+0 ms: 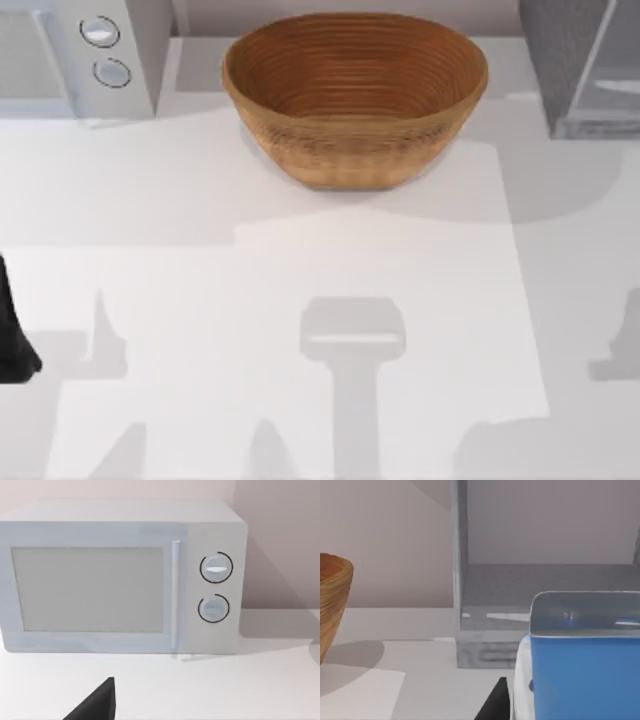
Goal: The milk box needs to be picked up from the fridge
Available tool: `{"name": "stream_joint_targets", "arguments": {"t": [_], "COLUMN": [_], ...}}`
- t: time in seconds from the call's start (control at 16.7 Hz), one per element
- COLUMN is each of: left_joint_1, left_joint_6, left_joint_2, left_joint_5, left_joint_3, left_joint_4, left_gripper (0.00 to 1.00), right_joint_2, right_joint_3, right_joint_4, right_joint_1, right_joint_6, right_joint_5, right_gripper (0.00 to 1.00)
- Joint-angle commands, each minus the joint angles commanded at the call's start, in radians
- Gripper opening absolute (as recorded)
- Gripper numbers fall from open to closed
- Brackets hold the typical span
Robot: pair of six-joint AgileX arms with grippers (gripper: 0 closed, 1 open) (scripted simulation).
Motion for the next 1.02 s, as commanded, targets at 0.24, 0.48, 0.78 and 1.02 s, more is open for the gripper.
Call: {"name": "stream_joint_targets", "arguments": {"t": [0.24,0.48,0.78,1.02], "left_joint_1": [0.0,0.0,0.0,0.0], "left_joint_6": [0.0,0.0,0.0,0.0], "left_joint_2": [0.0,0.0,0.0,0.0], "left_joint_5": [0.0,0.0,0.0,0.0], "left_joint_3": [0.0,0.0,0.0,0.0], "left_joint_4": [0.0,0.0,0.0,0.0], "left_gripper": [1.0,1.0,1.0,1.0], "right_joint_2": [0.004,0.095,0.395,0.721], "right_joint_3": [0.002,0.018,0.076,0.141], "right_joint_4": [0.002,0.071,0.306,0.564], "right_joint_1": [-0.003,0.022,0.102,0.192], "right_joint_6": [0.002,0.001,0.0,0.001], "right_joint_5": [-0.001,-0.007,-0.026,-0.048], "right_gripper": [0.0,0.0,0.0,0.0]}}
